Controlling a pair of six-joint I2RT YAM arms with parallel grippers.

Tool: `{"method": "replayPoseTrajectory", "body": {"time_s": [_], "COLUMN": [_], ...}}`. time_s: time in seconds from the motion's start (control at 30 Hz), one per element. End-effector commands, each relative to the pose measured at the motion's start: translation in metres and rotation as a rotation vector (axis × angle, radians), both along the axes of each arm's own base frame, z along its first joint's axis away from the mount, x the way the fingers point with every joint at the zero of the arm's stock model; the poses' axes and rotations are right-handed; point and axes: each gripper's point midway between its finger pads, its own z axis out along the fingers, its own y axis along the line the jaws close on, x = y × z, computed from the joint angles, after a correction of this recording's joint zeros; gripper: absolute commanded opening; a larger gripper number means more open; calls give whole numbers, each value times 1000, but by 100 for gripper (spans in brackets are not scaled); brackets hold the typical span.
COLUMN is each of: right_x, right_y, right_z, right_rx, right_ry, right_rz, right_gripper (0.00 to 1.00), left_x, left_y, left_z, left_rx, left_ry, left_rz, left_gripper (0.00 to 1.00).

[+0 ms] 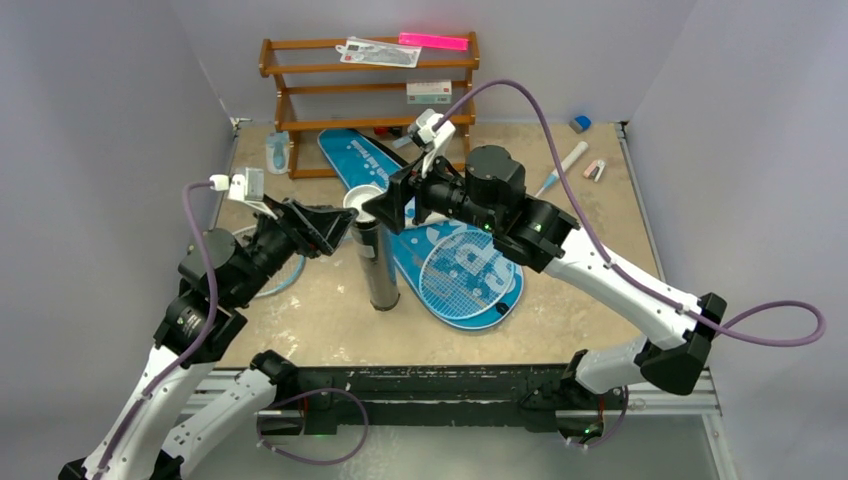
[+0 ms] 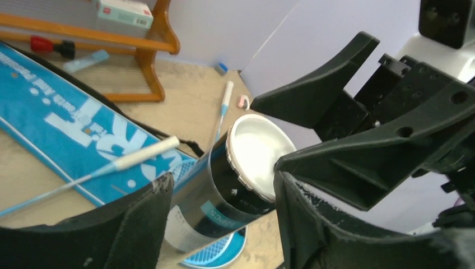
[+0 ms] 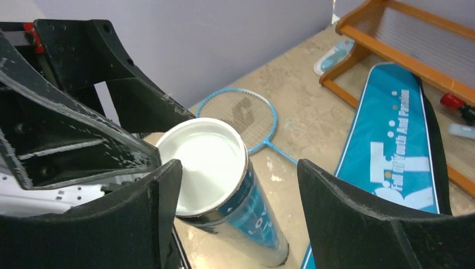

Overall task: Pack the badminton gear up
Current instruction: Close the lid on the shuttle tube.

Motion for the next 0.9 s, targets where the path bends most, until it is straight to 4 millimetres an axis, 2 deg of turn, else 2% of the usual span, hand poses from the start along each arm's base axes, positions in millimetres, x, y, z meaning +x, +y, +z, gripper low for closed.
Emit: {"method": "replayPoseTrajectory", "body": {"time_s": [0.0, 0.2, 0.37, 0.47, 0.7, 0.87], "right_x": [-4, -2, -3, 1, 6, -4], "right_y": [0, -1, -2, -3, -9, -16], "right_z": [7, 48, 64, 60, 54, 52], "right_rx": [-18, 29, 54, 42, 27, 30], "right_ry": [-19, -89, -110, -112, -112, -142], "right_rz": [22, 16, 18, -1, -39, -12], "right_gripper": [77, 78, 78, 79, 80, 95], "left_x": [-12, -13, -11, -7, 1, 3], "left_y": [10, 10, 9, 9, 5, 2], "left_z": [-120, -126, -119, -102, -42, -2], "left_rx": [260, 261, 250, 242, 218, 182], "left_ry": [338, 354, 338, 299, 179, 79], "left_rz": [-9, -8, -2, 4, -2, -13], "left_gripper": [60, 57, 59, 64, 77, 82]}}
